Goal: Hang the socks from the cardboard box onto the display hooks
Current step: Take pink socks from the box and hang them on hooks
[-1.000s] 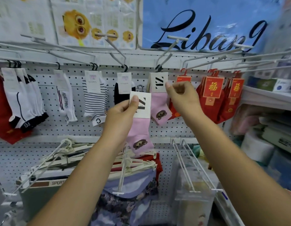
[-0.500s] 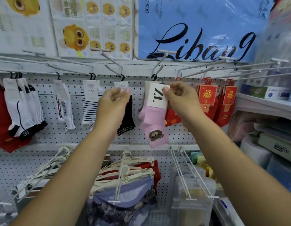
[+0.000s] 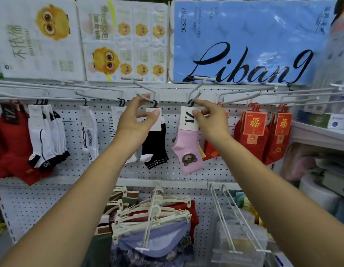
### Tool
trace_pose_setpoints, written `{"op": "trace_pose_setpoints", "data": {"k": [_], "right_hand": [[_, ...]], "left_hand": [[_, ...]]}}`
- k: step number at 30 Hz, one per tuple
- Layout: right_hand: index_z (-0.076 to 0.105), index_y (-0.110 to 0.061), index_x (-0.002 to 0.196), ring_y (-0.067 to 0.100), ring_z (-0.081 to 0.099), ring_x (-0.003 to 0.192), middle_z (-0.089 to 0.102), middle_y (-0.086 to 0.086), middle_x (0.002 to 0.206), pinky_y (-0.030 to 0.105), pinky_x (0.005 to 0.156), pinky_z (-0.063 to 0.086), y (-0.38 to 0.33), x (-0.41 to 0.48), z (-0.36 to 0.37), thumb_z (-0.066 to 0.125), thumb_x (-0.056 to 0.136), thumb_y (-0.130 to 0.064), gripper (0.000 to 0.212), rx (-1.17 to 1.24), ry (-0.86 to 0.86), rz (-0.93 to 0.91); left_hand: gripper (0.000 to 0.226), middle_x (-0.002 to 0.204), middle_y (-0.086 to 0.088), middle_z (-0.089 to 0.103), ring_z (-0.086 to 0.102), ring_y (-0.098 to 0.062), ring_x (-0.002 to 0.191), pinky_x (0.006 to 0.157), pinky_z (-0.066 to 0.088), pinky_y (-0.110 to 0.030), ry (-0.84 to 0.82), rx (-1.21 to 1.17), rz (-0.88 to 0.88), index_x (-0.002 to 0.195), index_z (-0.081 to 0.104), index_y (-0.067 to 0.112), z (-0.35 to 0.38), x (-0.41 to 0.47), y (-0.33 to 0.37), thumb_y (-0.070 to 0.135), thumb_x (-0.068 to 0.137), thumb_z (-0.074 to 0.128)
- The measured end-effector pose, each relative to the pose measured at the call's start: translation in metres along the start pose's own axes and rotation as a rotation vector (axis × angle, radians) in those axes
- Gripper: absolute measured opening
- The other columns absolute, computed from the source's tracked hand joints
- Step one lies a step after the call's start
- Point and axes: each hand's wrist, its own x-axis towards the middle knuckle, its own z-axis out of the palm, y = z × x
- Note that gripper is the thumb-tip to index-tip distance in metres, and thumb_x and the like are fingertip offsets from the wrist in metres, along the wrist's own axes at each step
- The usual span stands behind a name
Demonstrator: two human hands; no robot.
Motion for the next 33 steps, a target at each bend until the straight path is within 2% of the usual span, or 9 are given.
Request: {"op": "trace_pose_setpoints", "data": {"k": [4, 8, 10, 13, 16, 19, 22, 27, 33], "right_hand": [[0.065, -0.024, 0.131, 0.013, 0.058, 0.085, 0.057, -0.010, 0.089, 0.033, 0.090, 0.052, 0.002, 0.005, 0.000, 0.064, 0.096, -0.017, 0.035, -0.037, -0.024, -0.002], [0.059, -0.025, 0.139, 0.003, 0.054, 0.073, 0.055, -0.010, 0.097, 0.025, 0.086, 0.051, 0.006, 0.000, -0.003, 0.066, 0.095, -0.013, 0.046, -0.034, -0.069, -0.014], [0.055, -0.025, 0.142, 0.006, 0.056, 0.085, 0.051, -0.001, 0.113, 0.024, 0.092, 0.049, 0.008, -0.006, -0.005, 0.067, 0.095, -0.013, 0.050, -0.066, -0.097, -0.022], [0.047, -0.030, 0.146, 0.013, 0.049, 0.114, 0.040, -0.002, 0.125, 0.024, 0.106, 0.039, 0.013, -0.016, -0.012, 0.069, 0.093, -0.017, 0.059, -0.091, -0.134, 0.012], [0.043, -0.030, 0.148, 0.013, 0.040, 0.131, 0.038, 0.000, 0.137, 0.019, 0.106, 0.027, 0.015, -0.033, -0.023, 0.071, 0.092, -0.021, 0.063, -0.140, -0.157, 0.027], [0.046, -0.024, 0.147, 0.010, 0.039, 0.132, 0.040, -0.001, 0.141, 0.010, 0.100, 0.026, 0.017, -0.060, -0.036, 0.072, 0.091, -0.023, 0.062, -0.171, -0.208, -0.036], [0.051, -0.023, 0.143, 0.005, 0.042, 0.127, 0.045, -0.006, 0.139, -0.002, 0.093, 0.024, 0.019, -0.092, -0.047, 0.071, 0.091, -0.029, 0.056, -0.169, -0.261, -0.076], [0.056, -0.023, 0.136, 0.007, 0.047, 0.128, 0.048, -0.009, 0.139, 0.031, 0.109, 0.041, 0.020, -0.157, -0.048, 0.067, 0.094, -0.035, 0.045, -0.055, -0.411, -0.046], [0.049, -0.025, 0.142, 0.003, 0.037, 0.137, 0.042, -0.011, 0.149, 0.022, 0.112, 0.032, 0.017, -0.255, -0.026, 0.063, 0.097, -0.036, 0.049, 0.027, -0.669, -0.007]], "left_hand": [[0.037, 0.141, 0.026, 0.052, 0.062, 0.007, 0.104, 0.090, 0.047, -0.025, -0.033, 0.013, -0.018, 0.131, 0.054, 0.035, -0.004, -0.002, 0.000, 0.032, 0.097, 0.068], [0.038, 0.141, 0.029, 0.052, 0.062, 0.002, 0.112, 0.100, 0.046, -0.031, -0.053, 0.003, -0.039, 0.132, 0.053, 0.037, -0.007, -0.003, 0.002, 0.031, 0.097, 0.068], [0.041, 0.142, 0.026, 0.052, 0.060, 0.002, 0.116, 0.102, 0.045, -0.031, -0.055, -0.003, -0.050, 0.135, 0.052, 0.037, -0.007, -0.006, 0.004, 0.030, 0.097, 0.067], [0.042, 0.139, 0.020, 0.054, 0.055, 0.008, 0.117, 0.097, 0.044, -0.020, -0.045, 0.009, -0.066, 0.136, 0.048, 0.042, -0.005, -0.016, 0.007, 0.031, 0.099, 0.065], [0.043, 0.140, 0.017, 0.053, 0.054, 0.004, 0.119, 0.103, 0.043, -0.025, -0.013, 0.110, -0.084, 0.141, 0.051, 0.034, -0.001, -0.039, 0.006, 0.031, 0.100, 0.063], [0.046, 0.141, 0.014, 0.055, 0.050, 0.002, 0.125, 0.109, 0.042, -0.031, -0.018, 0.214, -0.076, 0.143, 0.051, 0.033, 0.004, -0.069, 0.001, 0.033, 0.099, 0.064], [0.047, 0.141, 0.015, 0.055, 0.047, 0.002, 0.126, 0.103, 0.038, -0.021, -0.018, 0.281, -0.082, 0.143, 0.052, 0.036, 0.007, -0.104, 0.000, 0.036, 0.098, 0.064], [0.045, 0.139, 0.020, 0.054, 0.046, 0.003, 0.129, 0.106, 0.033, -0.019, -0.033, 0.362, -0.104, 0.141, 0.055, 0.036, 0.004, -0.173, -0.007, 0.038, 0.097, 0.065], [0.045, 0.145, 0.012, 0.054, 0.044, -0.004, 0.136, 0.112, 0.032, -0.024, 0.004, 0.536, -0.291, 0.140, 0.057, 0.030, -0.032, -0.281, -0.030, 0.038, 0.096, 0.065]]}}
